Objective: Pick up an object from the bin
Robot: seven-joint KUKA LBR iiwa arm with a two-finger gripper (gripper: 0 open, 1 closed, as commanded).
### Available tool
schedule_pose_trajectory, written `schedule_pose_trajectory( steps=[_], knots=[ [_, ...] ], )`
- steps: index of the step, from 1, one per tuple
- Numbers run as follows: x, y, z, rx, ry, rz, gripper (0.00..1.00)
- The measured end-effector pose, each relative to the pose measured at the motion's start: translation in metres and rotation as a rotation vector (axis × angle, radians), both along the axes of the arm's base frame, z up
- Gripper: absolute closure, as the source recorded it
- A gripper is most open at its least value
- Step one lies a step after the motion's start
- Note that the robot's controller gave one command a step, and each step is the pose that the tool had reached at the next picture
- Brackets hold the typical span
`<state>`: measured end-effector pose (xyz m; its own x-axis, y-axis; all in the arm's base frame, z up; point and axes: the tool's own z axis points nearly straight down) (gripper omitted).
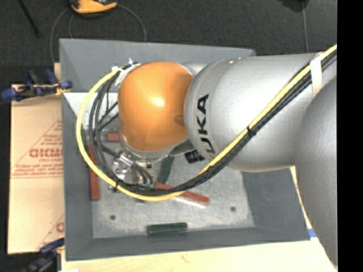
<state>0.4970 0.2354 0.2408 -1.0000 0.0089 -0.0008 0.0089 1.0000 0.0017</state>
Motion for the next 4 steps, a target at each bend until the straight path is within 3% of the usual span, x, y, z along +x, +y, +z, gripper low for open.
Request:
schedule_pose_trajectory(
  steps=[1,2,3,4],
  knots=[
    [0.000,0.000,0.000,0.000,0.000,0.000,1.00],
    [0.005,-0.003,-0.063,-0.001,-0.001,0.046,0.00],
    [0.006,-0.003,-0.062,0.000,-0.001,0.045,0.00],
    [0.000,-0.047,-0.106,0.002,-0.004,-0.045,0.00]
  ],
)
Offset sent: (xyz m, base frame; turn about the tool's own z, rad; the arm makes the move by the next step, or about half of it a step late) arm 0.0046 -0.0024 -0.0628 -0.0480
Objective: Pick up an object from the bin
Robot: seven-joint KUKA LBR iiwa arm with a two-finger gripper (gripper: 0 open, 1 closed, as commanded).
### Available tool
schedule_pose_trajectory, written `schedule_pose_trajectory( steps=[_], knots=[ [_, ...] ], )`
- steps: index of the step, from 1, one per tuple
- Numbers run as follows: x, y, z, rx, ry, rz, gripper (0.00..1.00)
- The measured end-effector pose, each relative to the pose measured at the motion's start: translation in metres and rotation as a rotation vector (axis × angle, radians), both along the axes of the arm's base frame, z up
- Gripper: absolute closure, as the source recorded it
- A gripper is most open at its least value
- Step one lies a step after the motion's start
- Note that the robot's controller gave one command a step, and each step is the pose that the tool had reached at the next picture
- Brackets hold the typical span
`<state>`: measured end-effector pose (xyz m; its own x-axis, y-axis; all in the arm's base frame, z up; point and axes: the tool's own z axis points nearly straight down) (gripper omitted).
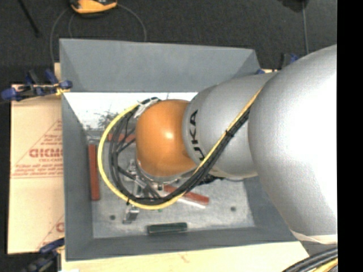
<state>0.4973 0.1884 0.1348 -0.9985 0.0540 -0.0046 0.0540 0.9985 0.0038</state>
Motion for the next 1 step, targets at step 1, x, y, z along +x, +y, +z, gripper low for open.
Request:
schedule_pose_trajectory(
  steps=[1],
  knots=[
    [0.0321,-0.0060,-0.0619,-0.003,0.003,0.044,0.00]
  ],
)
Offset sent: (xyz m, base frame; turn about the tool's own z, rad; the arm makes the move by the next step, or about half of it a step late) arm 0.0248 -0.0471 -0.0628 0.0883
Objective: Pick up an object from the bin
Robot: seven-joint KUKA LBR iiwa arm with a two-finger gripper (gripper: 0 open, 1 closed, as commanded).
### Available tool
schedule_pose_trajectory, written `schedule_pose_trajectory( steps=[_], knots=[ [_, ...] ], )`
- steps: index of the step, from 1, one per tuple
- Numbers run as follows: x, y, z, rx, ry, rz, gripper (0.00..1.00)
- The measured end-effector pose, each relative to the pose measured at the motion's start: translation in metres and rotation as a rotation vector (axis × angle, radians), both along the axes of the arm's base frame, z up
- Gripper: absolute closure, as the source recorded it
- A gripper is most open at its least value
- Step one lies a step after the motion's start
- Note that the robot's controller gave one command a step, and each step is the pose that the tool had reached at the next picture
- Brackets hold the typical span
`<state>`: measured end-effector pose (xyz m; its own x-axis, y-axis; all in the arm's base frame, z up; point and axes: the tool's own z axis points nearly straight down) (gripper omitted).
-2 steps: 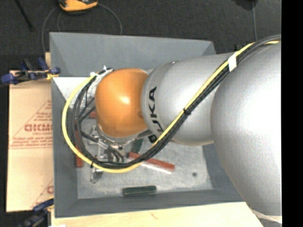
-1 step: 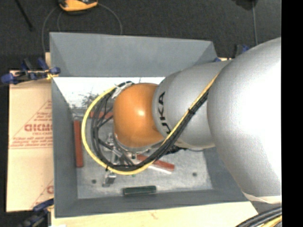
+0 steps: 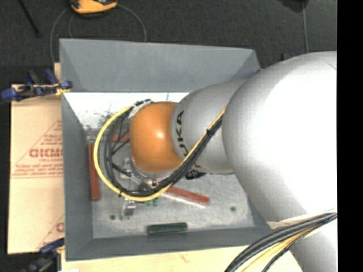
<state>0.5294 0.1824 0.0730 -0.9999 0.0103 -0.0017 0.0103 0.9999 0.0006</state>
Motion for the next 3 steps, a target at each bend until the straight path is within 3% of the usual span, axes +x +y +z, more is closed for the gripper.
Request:
schedule_pose_trajectory(
  steps=[1,2,3],
  knots=[
    [-0.008,-0.001,0.008,0.001,-0.002,0.000,0.00],
    [0.000,-0.070,0.007,0.006,0.001,0.057,1.00],
    [0.000,-0.070,0.007,0.006,0.001,0.056,1.00]
  ],
)
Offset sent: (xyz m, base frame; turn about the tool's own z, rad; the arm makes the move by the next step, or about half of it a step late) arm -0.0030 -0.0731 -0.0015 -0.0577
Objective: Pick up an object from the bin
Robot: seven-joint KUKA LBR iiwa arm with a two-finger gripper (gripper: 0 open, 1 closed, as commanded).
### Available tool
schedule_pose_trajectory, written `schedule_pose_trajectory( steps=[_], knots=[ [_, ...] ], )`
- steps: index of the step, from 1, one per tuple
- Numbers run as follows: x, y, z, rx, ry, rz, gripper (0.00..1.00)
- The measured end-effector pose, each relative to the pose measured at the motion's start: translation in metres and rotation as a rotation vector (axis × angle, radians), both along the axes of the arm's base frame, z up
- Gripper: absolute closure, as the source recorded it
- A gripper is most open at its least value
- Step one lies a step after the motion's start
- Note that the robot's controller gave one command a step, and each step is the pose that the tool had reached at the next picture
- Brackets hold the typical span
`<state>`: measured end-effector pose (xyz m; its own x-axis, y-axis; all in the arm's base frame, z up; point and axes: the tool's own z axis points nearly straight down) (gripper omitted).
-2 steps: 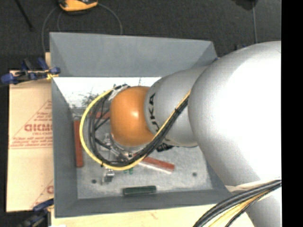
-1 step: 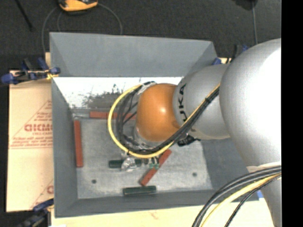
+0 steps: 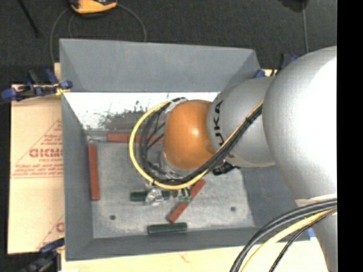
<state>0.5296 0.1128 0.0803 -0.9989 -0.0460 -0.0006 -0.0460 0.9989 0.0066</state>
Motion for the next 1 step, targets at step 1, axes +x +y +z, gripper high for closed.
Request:
schedule_pose_trajectory(
  steps=[1],
  knots=[
    [-0.0027,-0.0103,0.1487,-0.006,-0.006,0.016,1.00]
  ],
)
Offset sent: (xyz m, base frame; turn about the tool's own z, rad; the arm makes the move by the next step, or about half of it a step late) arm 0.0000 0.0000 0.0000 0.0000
